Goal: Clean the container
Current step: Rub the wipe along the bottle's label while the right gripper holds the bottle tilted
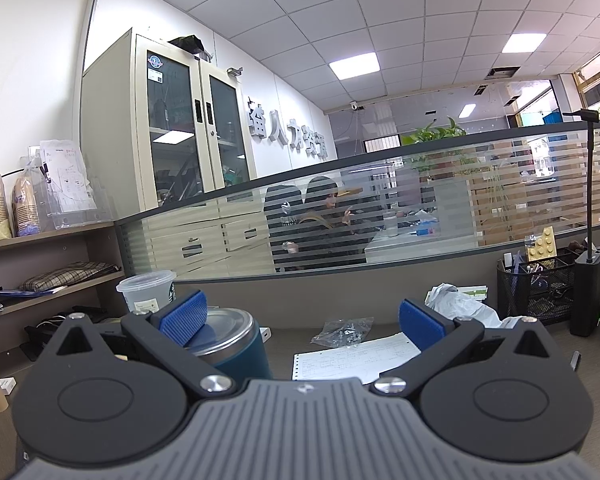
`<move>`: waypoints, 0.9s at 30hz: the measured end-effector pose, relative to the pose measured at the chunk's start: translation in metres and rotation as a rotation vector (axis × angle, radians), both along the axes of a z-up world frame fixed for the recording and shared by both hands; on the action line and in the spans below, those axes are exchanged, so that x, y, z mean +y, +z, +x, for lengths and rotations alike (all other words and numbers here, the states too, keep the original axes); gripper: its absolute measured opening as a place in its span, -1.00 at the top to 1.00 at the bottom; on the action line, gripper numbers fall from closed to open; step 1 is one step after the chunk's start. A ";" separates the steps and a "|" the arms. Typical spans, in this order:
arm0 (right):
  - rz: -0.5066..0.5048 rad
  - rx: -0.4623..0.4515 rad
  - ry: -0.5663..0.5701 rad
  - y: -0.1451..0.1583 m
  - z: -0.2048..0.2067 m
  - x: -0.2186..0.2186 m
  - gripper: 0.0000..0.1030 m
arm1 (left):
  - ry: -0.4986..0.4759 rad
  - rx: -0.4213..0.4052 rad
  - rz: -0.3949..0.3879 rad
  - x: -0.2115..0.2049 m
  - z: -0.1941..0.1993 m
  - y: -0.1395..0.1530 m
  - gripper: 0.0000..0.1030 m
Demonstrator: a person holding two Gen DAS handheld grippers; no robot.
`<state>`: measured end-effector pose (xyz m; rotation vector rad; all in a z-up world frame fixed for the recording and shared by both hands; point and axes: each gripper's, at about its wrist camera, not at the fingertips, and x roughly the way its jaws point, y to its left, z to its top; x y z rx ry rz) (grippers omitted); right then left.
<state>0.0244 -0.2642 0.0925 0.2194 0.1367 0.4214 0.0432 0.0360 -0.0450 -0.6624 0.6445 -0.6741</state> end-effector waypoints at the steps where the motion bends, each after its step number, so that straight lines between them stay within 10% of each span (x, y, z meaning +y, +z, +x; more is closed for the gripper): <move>1: 0.000 -0.001 0.000 0.000 0.000 0.000 -1.00 | -0.001 -0.013 -0.012 0.001 -0.001 0.003 0.78; 27: 0.004 -0.003 0.002 -0.003 -0.001 -0.001 -1.00 | -0.005 0.026 0.047 -0.004 0.002 -0.006 0.78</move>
